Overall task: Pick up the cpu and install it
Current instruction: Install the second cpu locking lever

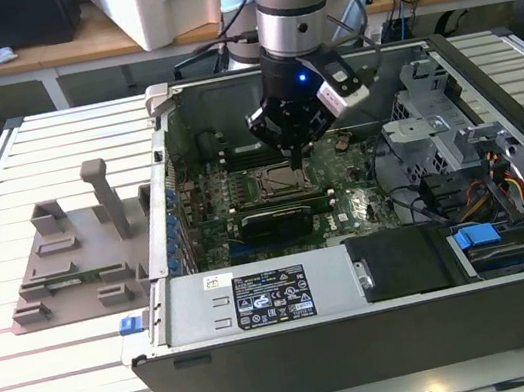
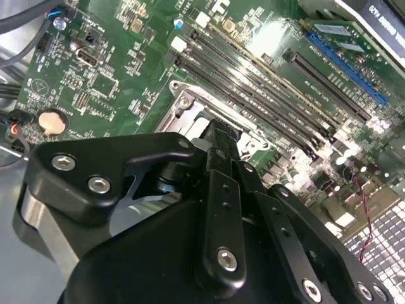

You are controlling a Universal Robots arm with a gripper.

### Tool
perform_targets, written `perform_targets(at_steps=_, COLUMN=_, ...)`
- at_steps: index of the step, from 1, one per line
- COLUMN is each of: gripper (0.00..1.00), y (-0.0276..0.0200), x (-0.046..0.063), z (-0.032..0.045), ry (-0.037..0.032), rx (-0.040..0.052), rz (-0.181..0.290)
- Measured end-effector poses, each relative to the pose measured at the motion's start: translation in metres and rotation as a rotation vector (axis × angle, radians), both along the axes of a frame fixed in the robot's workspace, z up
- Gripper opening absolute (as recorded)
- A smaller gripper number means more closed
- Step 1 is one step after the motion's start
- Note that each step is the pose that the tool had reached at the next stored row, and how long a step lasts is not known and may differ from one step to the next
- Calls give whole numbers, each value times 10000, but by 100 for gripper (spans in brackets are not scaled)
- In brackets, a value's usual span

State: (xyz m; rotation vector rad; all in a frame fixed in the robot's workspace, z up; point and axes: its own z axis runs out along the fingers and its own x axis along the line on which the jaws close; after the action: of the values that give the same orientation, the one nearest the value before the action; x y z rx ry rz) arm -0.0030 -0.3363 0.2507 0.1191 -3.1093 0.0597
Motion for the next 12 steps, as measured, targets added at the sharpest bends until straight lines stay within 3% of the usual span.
perform_targets(at_steps=1, gripper=11, y=-21, x=-2, z=-7, ry=0, rx=22, rz=0)
perform_targets(at_steps=2, gripper=11, y=-60, x=-7, z=-13, ry=1, rx=104, rz=-1)
perform_targets(at_steps=3, gripper=11, y=-100, x=-9, z=-17, ry=0, rx=289, rz=1)
perform_targets(at_steps=5, gripper=11, y=-186, x=-14, z=-23, ry=0, rx=893, rz=0)
perform_targets(at_steps=6, gripper=11, y=-226, x=-20, z=-28, ry=1, rx=1056, rz=0)
perform_targets(at_steps=7, gripper=11, y=-265, x=-29, z=-41, ry=1, rx=1136, rz=0)
perform_targets(at_steps=12, gripper=11, y=-351, x=-65, z=-109, ry=1, rx=1217, rz=0)
